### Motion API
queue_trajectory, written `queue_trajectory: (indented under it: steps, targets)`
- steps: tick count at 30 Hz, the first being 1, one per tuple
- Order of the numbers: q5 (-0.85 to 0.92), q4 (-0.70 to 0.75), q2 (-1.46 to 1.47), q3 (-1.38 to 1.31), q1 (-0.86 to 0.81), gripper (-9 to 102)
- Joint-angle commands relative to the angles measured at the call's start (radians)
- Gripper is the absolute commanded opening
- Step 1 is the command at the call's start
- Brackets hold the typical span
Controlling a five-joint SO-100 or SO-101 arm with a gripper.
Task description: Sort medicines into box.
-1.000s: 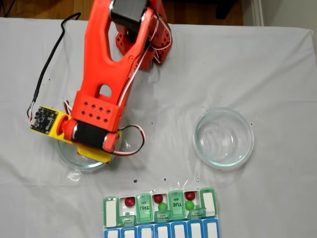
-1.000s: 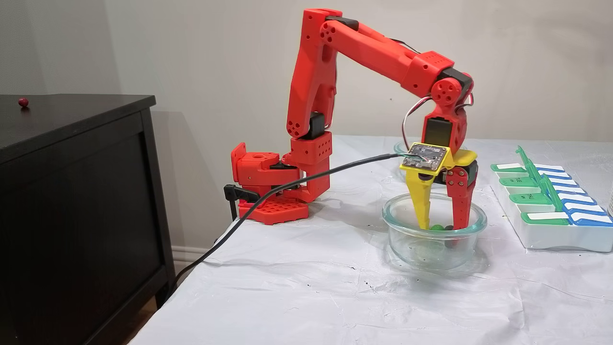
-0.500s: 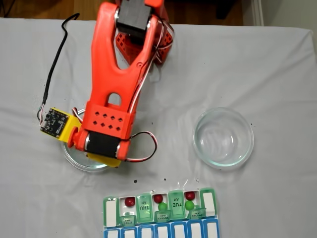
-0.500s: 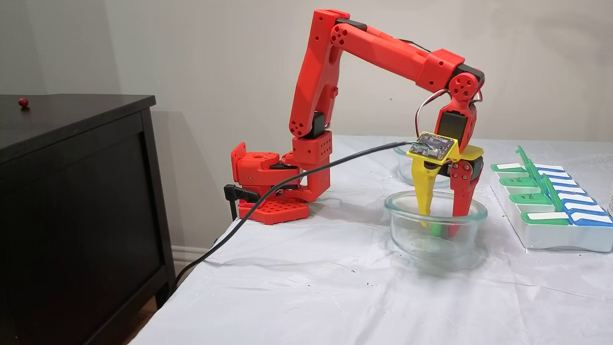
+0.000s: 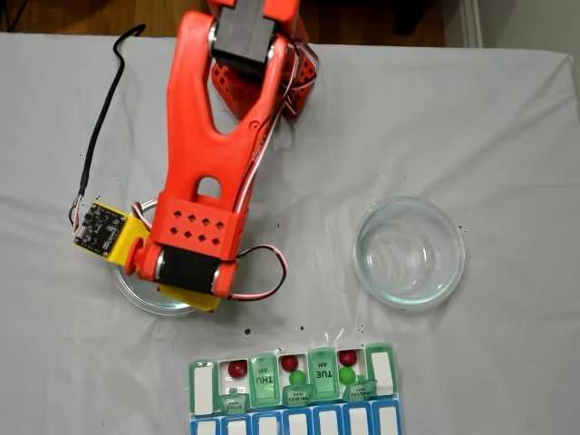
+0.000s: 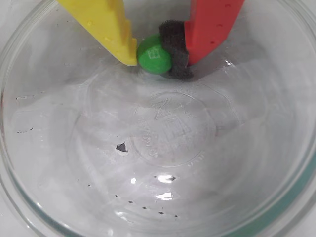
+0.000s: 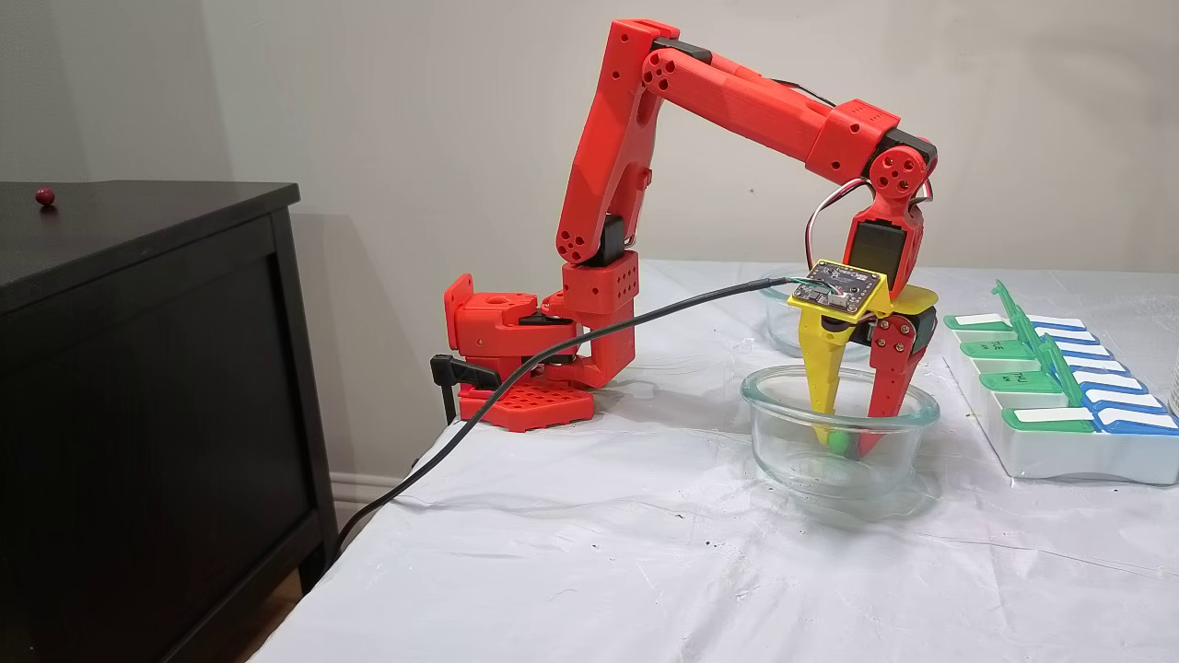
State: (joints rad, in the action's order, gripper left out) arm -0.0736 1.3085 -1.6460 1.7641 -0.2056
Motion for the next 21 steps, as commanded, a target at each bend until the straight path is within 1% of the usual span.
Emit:
queue_trajectory:
  steps: [1, 2, 7, 8, 14, 18, 21]
  targets:
    - [0.057, -0.015, -0.192, 0.034, 0.002, 0]
    - [0.078, -0.029, -0.249, 0.058, -0.009, 0]
    - [0.192, -0.201, -0.6, 0.319, -0.058, 0]
    - [0.213, -0.216, -0.653, 0.351, -0.061, 0]
    - [0.327, -0.201, -0.79, 0.29, -0.11, 0]
    - [0.325, -0.356, -0.857, 0.316, -0.107, 0]
    - [0.258, -0.508, -0.834, 0.35, -0.087, 0]
